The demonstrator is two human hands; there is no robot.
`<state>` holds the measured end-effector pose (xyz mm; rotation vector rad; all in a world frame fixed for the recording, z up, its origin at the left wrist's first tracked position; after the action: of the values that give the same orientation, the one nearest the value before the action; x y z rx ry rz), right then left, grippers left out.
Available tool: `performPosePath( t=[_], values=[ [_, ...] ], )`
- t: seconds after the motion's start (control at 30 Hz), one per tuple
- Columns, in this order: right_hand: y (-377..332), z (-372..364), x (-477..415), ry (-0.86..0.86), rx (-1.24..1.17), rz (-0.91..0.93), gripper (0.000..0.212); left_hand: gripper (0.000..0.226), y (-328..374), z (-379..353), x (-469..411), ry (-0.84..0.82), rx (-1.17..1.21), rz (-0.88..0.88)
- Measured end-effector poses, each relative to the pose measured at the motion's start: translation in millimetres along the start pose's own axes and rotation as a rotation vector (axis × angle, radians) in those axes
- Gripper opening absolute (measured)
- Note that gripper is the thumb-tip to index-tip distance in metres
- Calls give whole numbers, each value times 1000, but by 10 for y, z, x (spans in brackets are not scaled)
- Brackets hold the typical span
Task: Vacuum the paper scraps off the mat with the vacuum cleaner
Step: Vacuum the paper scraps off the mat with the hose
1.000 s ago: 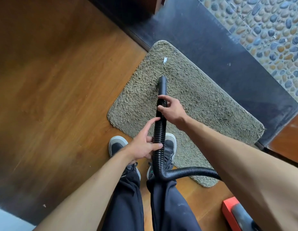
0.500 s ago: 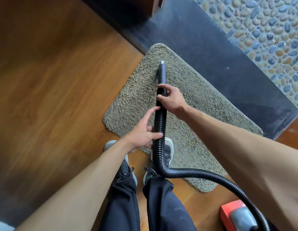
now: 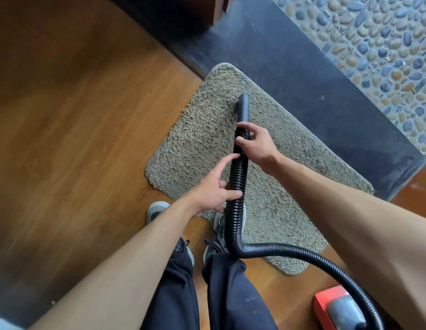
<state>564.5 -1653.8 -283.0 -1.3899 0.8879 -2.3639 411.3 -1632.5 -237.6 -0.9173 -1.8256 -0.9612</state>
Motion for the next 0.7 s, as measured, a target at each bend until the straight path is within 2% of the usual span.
performPosePath(
  t=[0.43,0.7],
  values=[
    [33,-468,256,-141,-16,-42,65,85,-445,75,263,41,62,4],
    [-124,-907,401,-299,103,22,50,84,-796,146,517,87,256,30]
  ],
)
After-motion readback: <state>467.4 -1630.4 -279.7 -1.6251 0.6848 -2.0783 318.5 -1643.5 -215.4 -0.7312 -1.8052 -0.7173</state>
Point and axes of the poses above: each hand's wrist, its own x-axis away from the middle knuckle, its own z-axis out of the back of the hand, y = z × x, the point moved 8 cm from there along -x, towards the middle knuckle, and after that the axes turned 9 degrees about z, right-handed, at the moved point
